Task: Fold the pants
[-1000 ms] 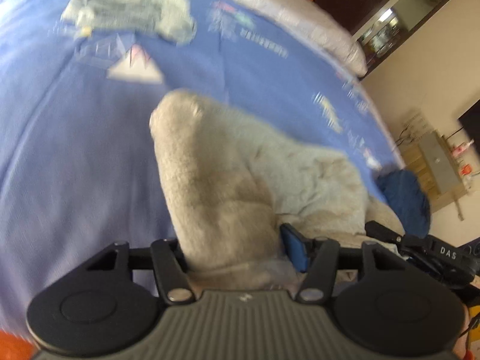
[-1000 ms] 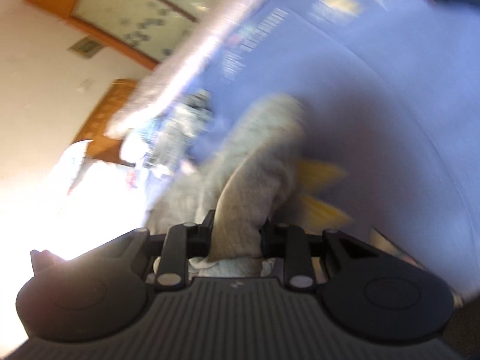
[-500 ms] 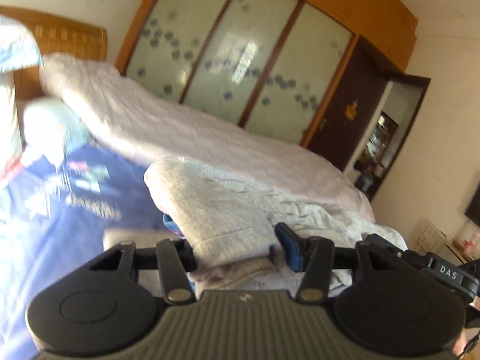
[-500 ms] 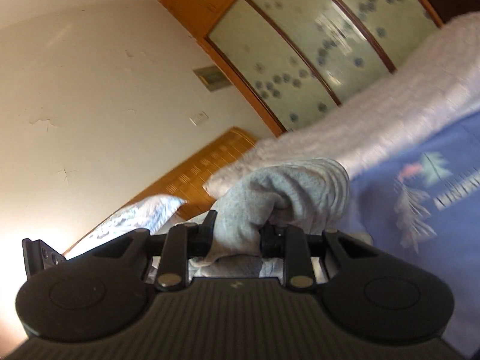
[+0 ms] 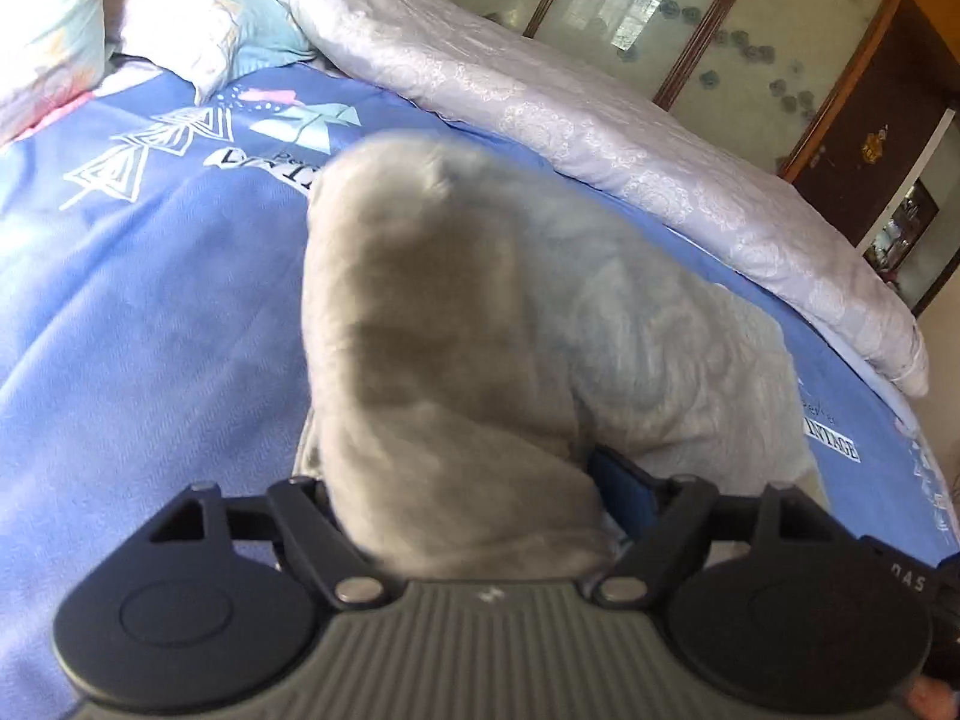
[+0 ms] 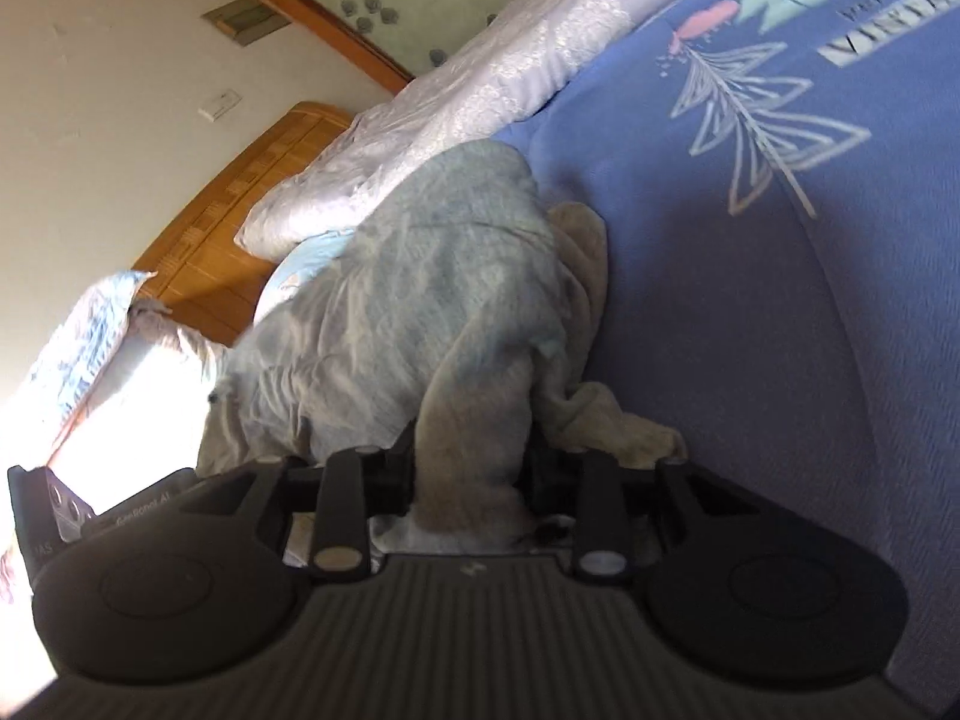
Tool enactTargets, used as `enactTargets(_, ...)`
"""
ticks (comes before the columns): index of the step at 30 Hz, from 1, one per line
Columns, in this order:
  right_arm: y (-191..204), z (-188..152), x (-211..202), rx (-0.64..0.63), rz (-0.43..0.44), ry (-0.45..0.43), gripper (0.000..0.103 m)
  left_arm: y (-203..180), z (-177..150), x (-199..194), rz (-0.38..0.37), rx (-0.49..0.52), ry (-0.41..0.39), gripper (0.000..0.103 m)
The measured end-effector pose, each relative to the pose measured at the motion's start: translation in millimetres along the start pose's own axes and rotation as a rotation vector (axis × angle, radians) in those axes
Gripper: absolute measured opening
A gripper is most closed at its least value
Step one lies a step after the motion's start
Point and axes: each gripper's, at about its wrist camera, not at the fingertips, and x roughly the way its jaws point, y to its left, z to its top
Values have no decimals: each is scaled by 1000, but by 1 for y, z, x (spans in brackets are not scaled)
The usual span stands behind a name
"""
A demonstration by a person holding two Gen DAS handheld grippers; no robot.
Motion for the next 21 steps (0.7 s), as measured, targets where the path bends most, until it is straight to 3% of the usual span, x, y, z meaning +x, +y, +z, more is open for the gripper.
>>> enactTargets(3,24,-1,-24,-18,-80,-6,47,-4,-3,-34,29,-30,4,78)
enactTargets(6,52,-13,-63,-88,-160,-34,48,-10,-20,-86,89,-28,-10,78)
enactTargets(10,98,-56,-126,-205,-236,-24,49,-29,-60,-153,167,20,-19,78)
enactTargets(15,134,-103,-185,-261,-251,-67,61,-57,-116,-230,191,55,-36,83)
enactTargets(21,154,-148,-243,-272,-239,-32,65,-84,-171,-297,214,111,-88,94)
